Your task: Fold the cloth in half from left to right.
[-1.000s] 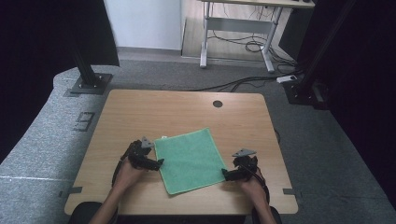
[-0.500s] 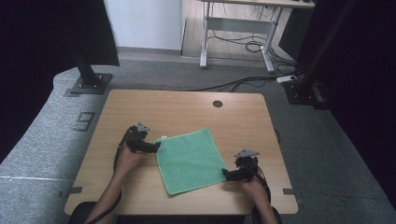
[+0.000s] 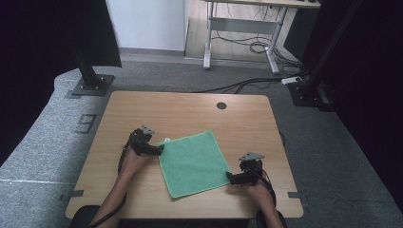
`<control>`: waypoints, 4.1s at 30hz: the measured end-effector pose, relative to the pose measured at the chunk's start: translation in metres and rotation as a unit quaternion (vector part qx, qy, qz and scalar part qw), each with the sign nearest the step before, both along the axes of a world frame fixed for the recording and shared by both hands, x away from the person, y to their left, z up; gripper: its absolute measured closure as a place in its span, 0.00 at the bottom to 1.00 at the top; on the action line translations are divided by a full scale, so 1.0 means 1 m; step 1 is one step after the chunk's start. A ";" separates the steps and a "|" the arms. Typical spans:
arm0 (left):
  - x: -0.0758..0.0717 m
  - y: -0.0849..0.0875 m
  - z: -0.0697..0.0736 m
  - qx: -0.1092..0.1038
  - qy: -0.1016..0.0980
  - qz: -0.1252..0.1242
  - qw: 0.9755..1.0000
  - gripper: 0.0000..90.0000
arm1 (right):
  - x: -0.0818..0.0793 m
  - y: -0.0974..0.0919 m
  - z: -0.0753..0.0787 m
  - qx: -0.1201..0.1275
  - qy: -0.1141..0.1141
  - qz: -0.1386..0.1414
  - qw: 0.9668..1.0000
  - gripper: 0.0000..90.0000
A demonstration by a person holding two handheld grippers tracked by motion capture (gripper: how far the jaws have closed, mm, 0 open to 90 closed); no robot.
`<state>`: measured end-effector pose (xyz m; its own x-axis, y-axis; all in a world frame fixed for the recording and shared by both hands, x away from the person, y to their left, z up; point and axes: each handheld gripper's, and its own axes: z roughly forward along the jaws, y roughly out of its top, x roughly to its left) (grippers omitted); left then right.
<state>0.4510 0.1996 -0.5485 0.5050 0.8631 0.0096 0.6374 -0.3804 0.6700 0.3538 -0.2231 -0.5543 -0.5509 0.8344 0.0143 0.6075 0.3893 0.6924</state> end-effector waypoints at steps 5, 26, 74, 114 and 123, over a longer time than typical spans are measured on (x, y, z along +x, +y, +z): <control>0.002 0.002 0.000 -0.007 0.010 0.002 1.000 0.00 | 0.000 0.000 0.000 0.000 0.002 -0.001 1.000 0.00; 0.000 0.001 0.000 -0.007 0.008 0.003 1.000 0.01 | -0.003 0.003 0.018 0.021 0.000 0.010 1.000 0.01; 0.000 0.001 0.000 -0.007 0.008 0.004 1.000 0.01 | -0.031 0.135 0.017 0.045 0.039 0.212 0.976 0.07; -0.013 -0.006 0.002 -0.056 -0.010 -0.071 0.996 0.89 | -0.066 0.199 0.021 -0.008 0.039 0.317 0.948 0.97; -0.013 0.002 0.005 -0.061 0.005 -0.054 0.997 0.96 | -0.067 0.207 0.023 -0.004 0.036 0.327 0.944 0.97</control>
<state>0.4375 0.2013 -0.5437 0.5945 0.7982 -0.0972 0.6043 -0.3638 0.7088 0.2872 -0.0166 -0.5311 -0.9461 0.3170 0.0666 0.2812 0.7019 0.6544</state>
